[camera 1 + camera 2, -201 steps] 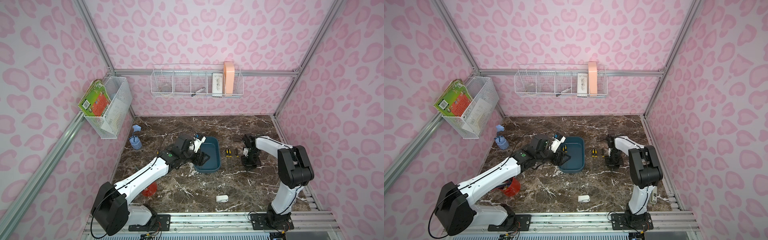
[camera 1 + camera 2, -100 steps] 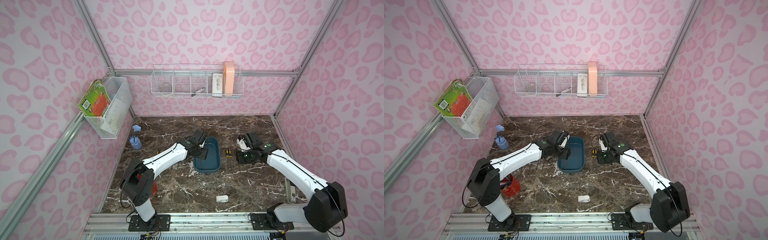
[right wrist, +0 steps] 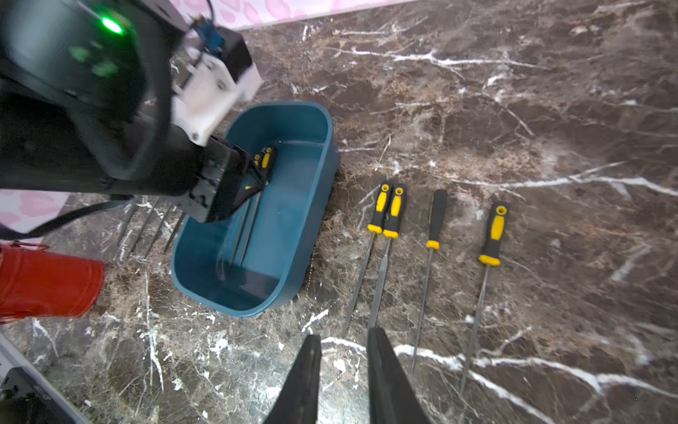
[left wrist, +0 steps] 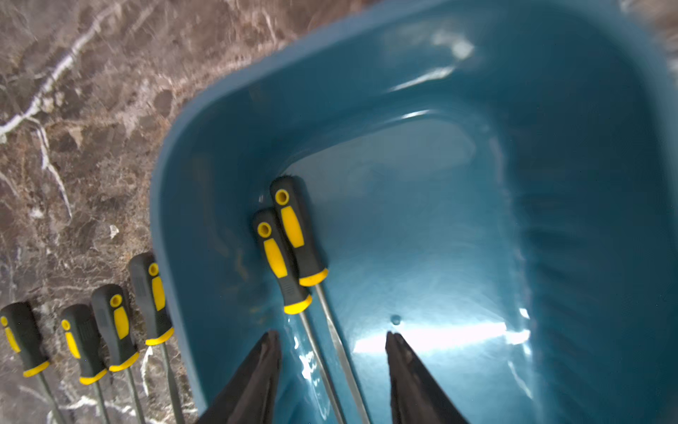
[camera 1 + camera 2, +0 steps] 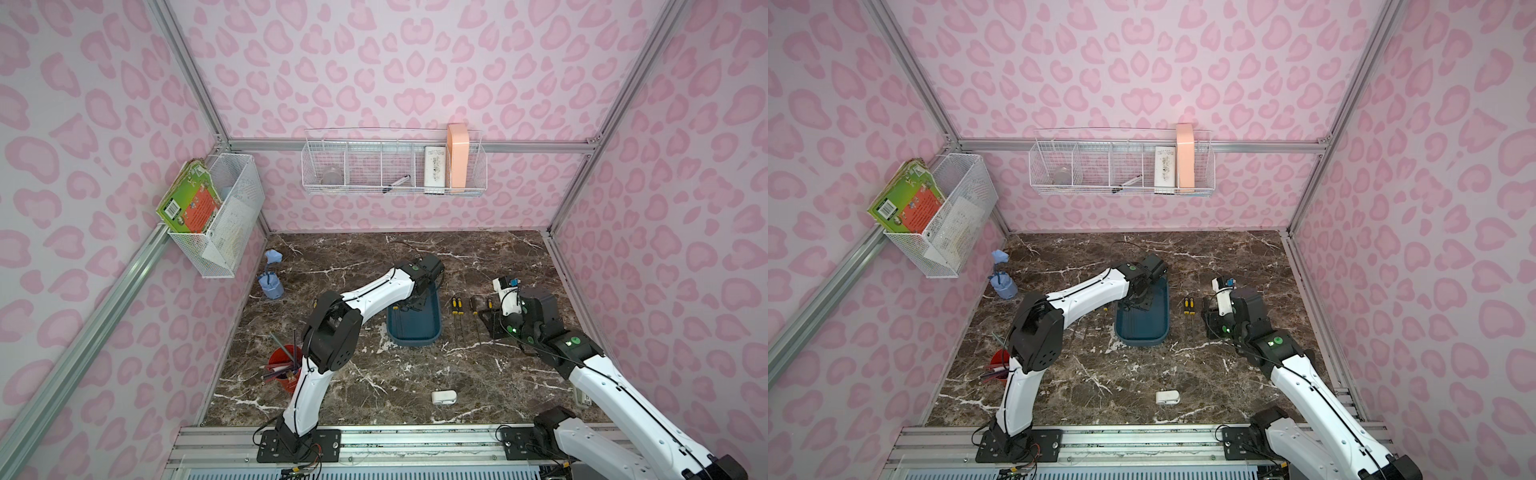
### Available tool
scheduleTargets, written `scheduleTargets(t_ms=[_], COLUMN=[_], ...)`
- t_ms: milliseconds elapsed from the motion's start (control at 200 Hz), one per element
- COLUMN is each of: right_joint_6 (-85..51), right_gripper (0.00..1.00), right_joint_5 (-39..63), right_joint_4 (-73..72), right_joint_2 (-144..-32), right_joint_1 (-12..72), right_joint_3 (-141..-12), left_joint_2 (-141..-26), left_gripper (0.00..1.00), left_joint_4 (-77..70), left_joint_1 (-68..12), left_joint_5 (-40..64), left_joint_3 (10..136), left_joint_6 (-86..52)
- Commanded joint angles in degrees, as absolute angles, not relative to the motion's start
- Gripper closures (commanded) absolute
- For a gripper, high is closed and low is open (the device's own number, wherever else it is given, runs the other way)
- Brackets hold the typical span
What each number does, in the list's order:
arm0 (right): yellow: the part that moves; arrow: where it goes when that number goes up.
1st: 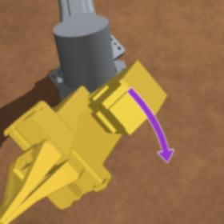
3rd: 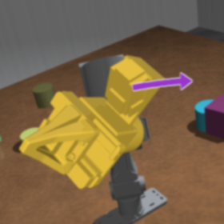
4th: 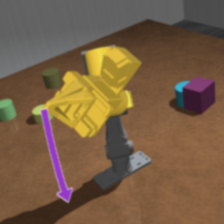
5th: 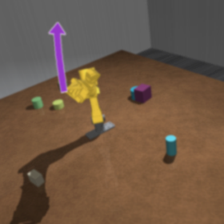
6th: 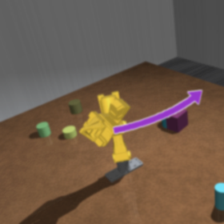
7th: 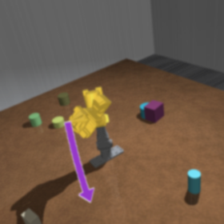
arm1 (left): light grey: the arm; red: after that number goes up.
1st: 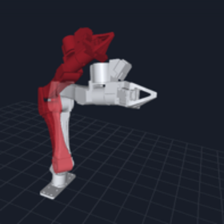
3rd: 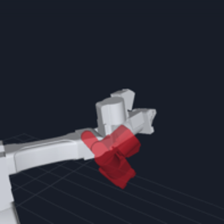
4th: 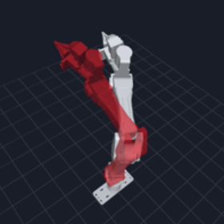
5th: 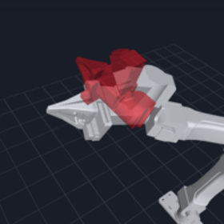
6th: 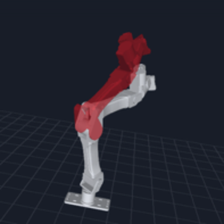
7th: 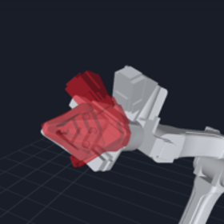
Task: Take the file tool out of the storage box
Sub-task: Pick up the file tool from the storage box.
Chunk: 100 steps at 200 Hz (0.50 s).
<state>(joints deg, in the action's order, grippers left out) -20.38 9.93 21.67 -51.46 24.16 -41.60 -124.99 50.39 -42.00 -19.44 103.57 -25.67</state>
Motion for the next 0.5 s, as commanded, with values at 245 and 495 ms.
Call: scheduleTargets(t_ms=[245,495], right_joint_6=[-20.07,-19.95], right_gripper=[0.76,0.76], right_joint_5=[13.80,14.33], right_joint_4=[16.87,17.15], right_joint_2=[-50.05,-50.44], right_joint_1=[23.00,22.12], right_joint_3=[-40.78,-41.09], left_joint_2=[-129.39,-131.29], left_gripper=[0.48,0.50], left_joint_4=[50.10,50.72], left_joint_1=[-40.69,-39.34], left_joint_5=[-17.50,-15.18], left_joint_3=[106.63,108.42], left_joint_6=[-26.10,-25.14])
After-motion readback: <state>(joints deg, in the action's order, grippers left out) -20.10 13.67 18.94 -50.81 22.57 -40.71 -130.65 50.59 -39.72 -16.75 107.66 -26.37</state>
